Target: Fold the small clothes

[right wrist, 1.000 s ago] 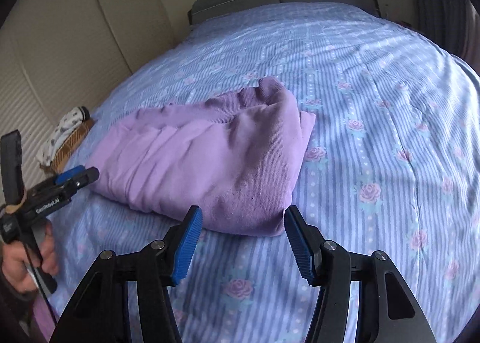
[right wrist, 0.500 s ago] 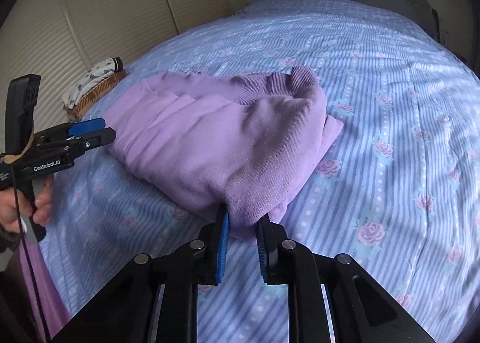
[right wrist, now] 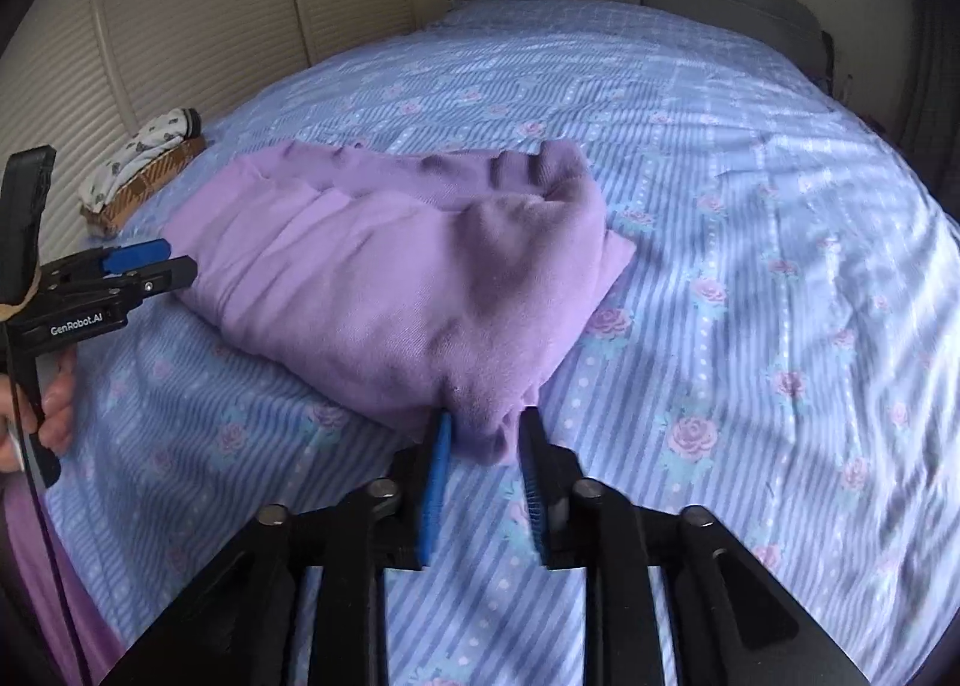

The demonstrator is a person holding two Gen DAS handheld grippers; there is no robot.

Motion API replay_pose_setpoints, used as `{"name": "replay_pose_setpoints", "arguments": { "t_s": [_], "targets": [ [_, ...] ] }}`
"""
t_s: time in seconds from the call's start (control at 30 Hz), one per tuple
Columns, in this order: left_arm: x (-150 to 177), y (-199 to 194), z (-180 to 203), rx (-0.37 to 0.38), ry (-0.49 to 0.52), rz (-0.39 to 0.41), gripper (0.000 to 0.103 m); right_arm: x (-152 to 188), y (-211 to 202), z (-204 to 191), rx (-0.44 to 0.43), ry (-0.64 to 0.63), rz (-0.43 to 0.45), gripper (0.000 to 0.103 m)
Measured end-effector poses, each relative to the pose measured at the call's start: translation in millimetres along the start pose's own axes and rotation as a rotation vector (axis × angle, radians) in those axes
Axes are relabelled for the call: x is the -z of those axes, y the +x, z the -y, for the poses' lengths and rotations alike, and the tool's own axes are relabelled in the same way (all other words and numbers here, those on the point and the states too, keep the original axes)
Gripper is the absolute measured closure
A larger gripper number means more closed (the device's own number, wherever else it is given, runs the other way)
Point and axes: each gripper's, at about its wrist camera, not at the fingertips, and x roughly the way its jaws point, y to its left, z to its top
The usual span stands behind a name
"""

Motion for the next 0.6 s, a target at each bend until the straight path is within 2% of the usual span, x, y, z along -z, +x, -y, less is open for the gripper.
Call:
{"name": "replay_pose_setpoints", "arguments": {
  "t_s": [0.07,0.2,0.4,0.6],
  "targets": [
    [0.7,1.8,-7.0,-0.011,-0.011,0.002,0.039,4.2,-12.3,-0.7,0.029,0.07,0.045,0.045],
    [0.8,2.7,-21.7,-0.029,-0.042,0.006,0.039,20.1,-24.0,-3.6,0.023,0.282,0.093,0.044],
    [-4.1,-10.0,-51.5,-0.055,-0.12,0.027,0.039,38.3,-13.0,-20.1,-0.094,0.571,0.132,0.044],
    [-11.7,-25.7,-66.5,-0.059,-0.137,0.033,0.039,46.7,18.9,-11.9,-0.205,0.851,0.161,0.042]
  ]
}}
